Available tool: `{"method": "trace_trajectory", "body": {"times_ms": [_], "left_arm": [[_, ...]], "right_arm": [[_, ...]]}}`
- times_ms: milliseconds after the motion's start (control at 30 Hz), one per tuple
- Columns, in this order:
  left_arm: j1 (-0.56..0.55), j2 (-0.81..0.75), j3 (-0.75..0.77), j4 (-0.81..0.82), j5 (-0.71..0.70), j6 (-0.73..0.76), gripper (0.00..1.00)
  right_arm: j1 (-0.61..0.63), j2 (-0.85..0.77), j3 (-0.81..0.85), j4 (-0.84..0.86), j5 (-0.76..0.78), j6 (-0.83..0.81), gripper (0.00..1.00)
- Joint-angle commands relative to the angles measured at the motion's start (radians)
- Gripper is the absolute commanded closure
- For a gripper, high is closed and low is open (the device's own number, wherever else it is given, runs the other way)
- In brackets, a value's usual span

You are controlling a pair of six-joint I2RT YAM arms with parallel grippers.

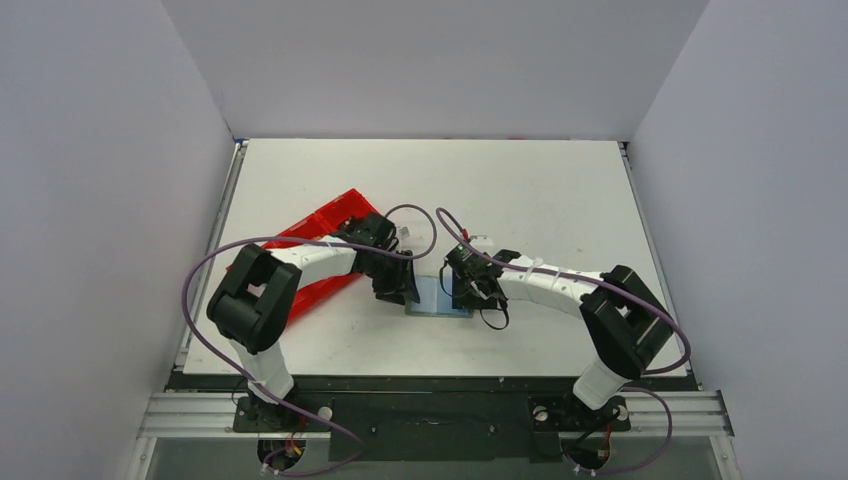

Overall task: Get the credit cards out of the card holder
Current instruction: Close the card holder at the center of the board.

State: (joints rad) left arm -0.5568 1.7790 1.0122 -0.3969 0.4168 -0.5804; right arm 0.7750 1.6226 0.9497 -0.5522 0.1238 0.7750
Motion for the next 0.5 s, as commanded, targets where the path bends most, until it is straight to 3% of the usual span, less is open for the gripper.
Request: {"method": "trace_trajectory", "body": {"times_ms": [0, 267, 467], "left_arm": [[-0.005, 0.036, -0.024, 0.057, 0.011, -0.012, 0.58], [-0.005, 0.036, -0.025, 0.061, 0.011, -0.043, 0.74], [-0.005, -0.002, -0.012, 0.061, 0.019, -0.076, 0.89]], "right_arm": [[0.003, 0.026, -0.018, 0.055, -0.003, 0.014, 0.57], [0.002, 0.065, -0.031, 0.083, -0.023, 0.014, 0.72], [0.002, 0.077, -0.029, 0.087, -0.032, 0.008, 0.77]]}}
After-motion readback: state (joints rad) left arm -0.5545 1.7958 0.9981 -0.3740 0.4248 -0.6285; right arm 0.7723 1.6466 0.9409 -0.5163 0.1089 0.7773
